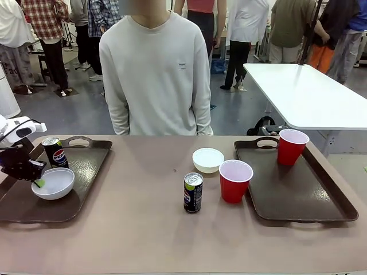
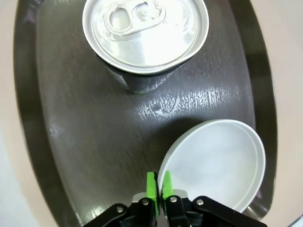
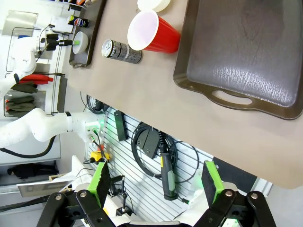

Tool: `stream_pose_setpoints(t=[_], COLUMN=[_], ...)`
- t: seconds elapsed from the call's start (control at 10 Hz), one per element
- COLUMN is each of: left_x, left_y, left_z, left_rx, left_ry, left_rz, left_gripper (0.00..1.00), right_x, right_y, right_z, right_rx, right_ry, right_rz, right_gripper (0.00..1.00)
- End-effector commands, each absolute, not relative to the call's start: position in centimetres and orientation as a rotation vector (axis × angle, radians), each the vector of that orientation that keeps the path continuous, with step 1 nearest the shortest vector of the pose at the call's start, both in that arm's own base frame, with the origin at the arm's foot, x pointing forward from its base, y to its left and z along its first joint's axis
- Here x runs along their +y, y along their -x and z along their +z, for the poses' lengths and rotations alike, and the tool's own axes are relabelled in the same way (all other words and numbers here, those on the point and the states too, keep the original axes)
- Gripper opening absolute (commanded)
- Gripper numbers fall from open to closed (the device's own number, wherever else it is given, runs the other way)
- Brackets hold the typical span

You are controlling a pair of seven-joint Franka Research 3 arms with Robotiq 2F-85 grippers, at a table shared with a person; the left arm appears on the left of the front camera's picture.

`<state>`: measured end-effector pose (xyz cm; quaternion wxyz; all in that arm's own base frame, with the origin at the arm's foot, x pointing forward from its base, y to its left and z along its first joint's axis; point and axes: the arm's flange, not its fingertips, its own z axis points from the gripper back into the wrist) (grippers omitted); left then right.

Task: Prepare tableware on both trays.
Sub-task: Pick up a Picnic Bowl from the table and place it on a Handle tray.

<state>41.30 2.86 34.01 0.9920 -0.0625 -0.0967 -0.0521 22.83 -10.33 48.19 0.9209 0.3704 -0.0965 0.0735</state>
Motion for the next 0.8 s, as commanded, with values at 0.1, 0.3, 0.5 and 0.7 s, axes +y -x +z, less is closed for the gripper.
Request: stream_pose_setpoints(t=[0.1, 0.3, 0.5, 0.7], left_x=[2.4, 2.5, 2.2, 1.9], left_y=[-36.1, -35.3, -34.0, -33.1], left_z=[32.5, 33.7, 35.7, 37.0], left_rx=[-0.217, -0.212, -0.215, -0.193], left_ry=[0.131, 0.129, 0.144, 0.170], left_rz=[-0.120, -0.143, -0.165, -0.176], left_gripper=[1.00, 1.00, 0.55, 0.75], right_x=[-10.4, -10.4, -10.4, -10.4], right_y=[-22.8, -22.8, -22.8, -22.8], right_z=[48.1, 48.1, 48.1, 48.1], right_rx=[-0.199, -0.199, -0.199, -0.199], right_ry=[-0.767, -0.767, -0.767, -0.767], right_rz=[0.153, 0.153, 0.153, 0.153], right_gripper=[1.00, 1.00, 1.00, 1.00])
